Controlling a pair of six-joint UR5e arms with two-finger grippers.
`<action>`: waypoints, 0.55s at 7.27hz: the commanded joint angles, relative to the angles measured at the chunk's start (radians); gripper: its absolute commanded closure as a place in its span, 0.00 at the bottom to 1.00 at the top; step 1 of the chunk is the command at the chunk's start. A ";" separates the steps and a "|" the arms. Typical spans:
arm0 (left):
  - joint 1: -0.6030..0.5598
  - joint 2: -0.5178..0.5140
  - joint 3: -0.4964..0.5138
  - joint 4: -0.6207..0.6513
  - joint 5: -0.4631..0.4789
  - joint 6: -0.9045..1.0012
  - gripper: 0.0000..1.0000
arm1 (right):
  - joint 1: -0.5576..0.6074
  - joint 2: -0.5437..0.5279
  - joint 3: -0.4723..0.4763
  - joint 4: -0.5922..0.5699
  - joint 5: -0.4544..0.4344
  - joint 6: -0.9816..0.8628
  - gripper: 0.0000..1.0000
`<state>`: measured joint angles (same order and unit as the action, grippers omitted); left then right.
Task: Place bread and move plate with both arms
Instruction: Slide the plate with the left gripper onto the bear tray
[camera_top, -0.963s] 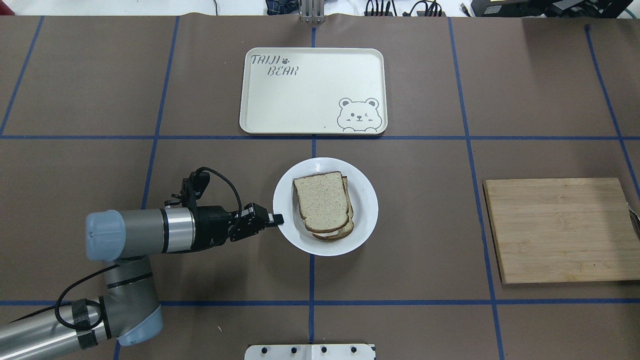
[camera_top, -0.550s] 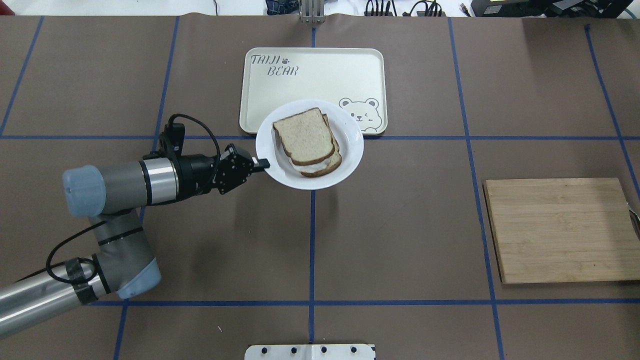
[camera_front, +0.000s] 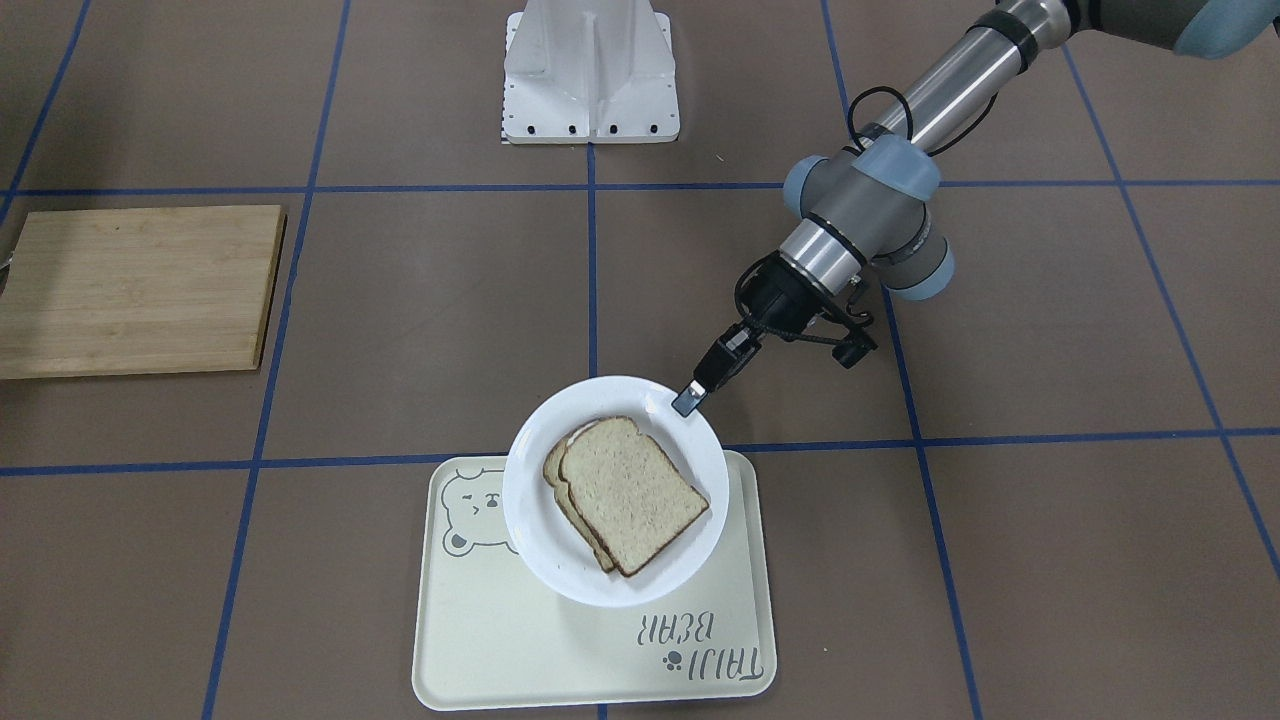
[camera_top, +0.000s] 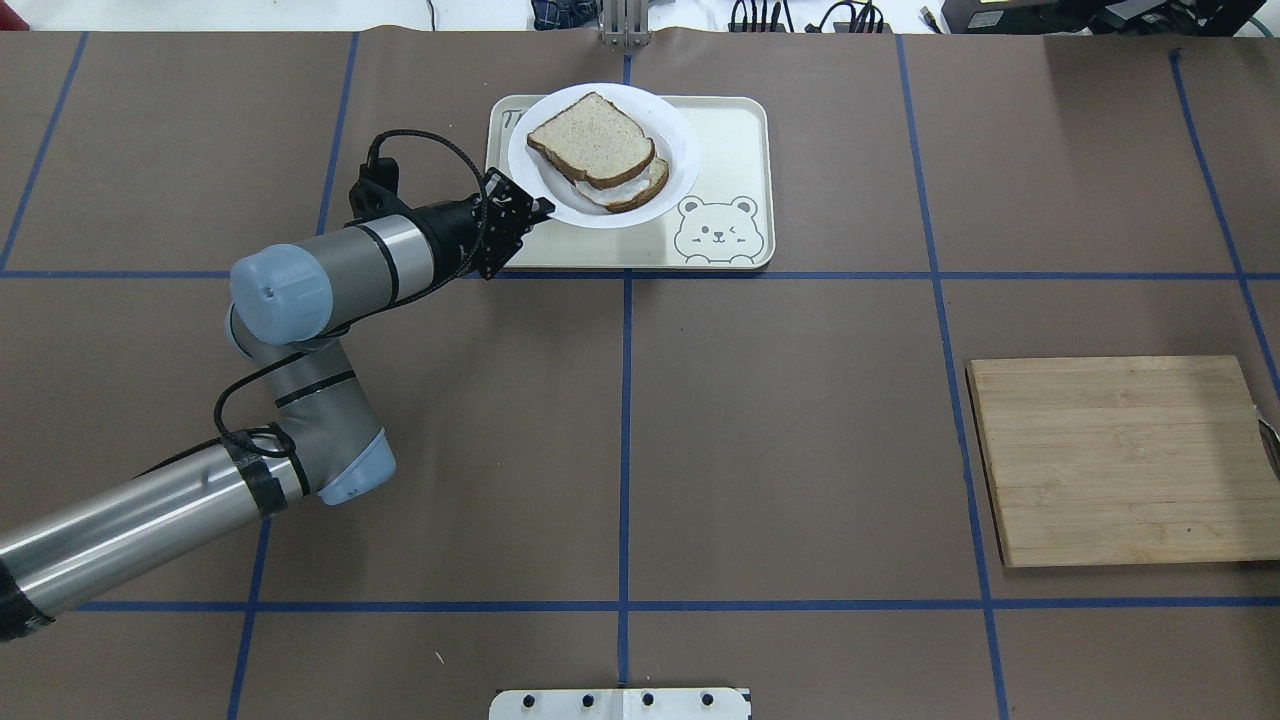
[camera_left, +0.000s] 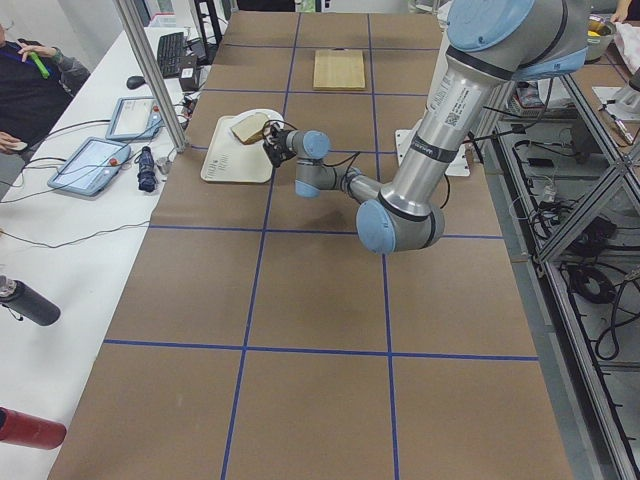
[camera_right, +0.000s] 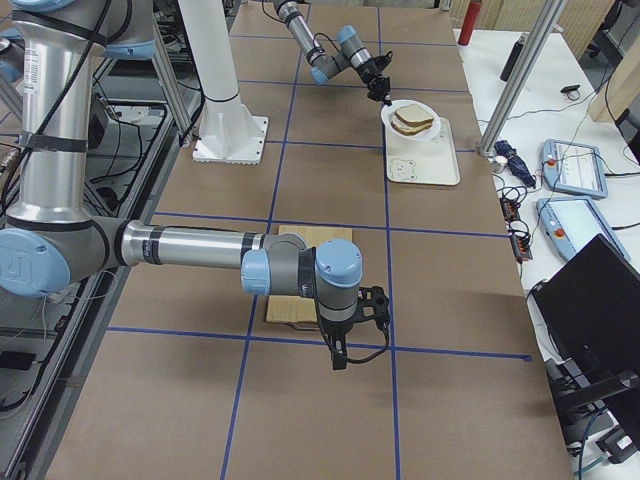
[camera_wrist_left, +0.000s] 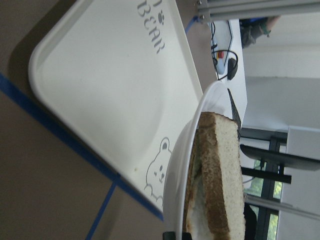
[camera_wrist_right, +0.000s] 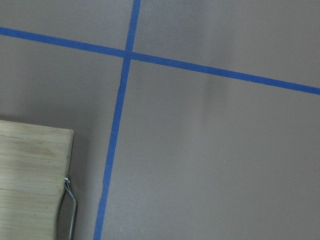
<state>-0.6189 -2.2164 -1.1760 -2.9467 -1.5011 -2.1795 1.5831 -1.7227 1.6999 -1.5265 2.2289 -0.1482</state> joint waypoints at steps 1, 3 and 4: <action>0.002 -0.087 0.128 0.056 0.056 -0.010 1.00 | 0.000 0.002 -0.003 0.000 0.000 0.001 0.00; 0.008 -0.173 0.229 0.064 0.076 -0.010 1.00 | 0.000 0.003 -0.003 0.000 -0.002 0.002 0.00; 0.017 -0.175 0.233 0.064 0.076 -0.003 1.00 | 0.000 0.003 -0.005 0.000 -0.002 0.002 0.00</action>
<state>-0.6101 -2.3739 -0.9653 -2.8846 -1.4291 -2.1877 1.5831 -1.7201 1.6962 -1.5263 2.2275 -0.1463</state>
